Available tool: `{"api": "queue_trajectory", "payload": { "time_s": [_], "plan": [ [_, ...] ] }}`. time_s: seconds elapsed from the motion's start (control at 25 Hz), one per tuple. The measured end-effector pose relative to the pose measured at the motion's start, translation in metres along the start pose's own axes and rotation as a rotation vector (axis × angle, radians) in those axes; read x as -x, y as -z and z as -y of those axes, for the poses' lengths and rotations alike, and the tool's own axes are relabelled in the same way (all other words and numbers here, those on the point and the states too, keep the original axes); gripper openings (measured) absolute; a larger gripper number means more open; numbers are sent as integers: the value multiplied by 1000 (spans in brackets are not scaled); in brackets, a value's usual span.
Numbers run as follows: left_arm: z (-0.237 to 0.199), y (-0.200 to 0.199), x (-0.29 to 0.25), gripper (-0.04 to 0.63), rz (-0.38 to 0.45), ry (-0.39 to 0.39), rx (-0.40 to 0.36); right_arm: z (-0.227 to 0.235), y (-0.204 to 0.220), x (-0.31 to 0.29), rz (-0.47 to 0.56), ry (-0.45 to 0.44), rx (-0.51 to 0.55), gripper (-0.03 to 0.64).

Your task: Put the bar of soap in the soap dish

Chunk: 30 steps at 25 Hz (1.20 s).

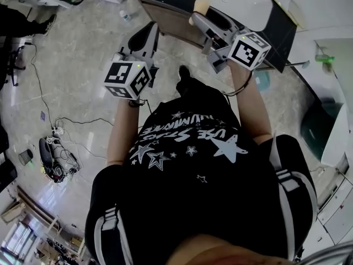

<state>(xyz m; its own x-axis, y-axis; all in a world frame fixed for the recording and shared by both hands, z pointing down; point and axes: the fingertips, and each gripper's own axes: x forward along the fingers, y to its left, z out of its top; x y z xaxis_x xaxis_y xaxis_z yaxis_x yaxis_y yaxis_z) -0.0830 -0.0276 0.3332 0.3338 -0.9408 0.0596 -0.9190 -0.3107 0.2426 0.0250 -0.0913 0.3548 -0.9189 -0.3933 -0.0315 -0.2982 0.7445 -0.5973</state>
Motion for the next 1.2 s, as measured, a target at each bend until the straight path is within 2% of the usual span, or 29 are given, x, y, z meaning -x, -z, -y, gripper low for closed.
{"api": "queue_trajectory", "payload": {
  "time_s": [0.68,0.96,1.2],
  "plan": [
    [-54,-24,-100,12,8,-98,-26,91,-60,-71,-36,-77,-21,262],
    [-70,-25,-112,12,-3,-131,-23,107,-59,-89,-71,-84,-18,262],
    [-86,-25,-124,12,-9,-121,-15,115,-57,-104,-82,-73,-20,262]
  ]
}}
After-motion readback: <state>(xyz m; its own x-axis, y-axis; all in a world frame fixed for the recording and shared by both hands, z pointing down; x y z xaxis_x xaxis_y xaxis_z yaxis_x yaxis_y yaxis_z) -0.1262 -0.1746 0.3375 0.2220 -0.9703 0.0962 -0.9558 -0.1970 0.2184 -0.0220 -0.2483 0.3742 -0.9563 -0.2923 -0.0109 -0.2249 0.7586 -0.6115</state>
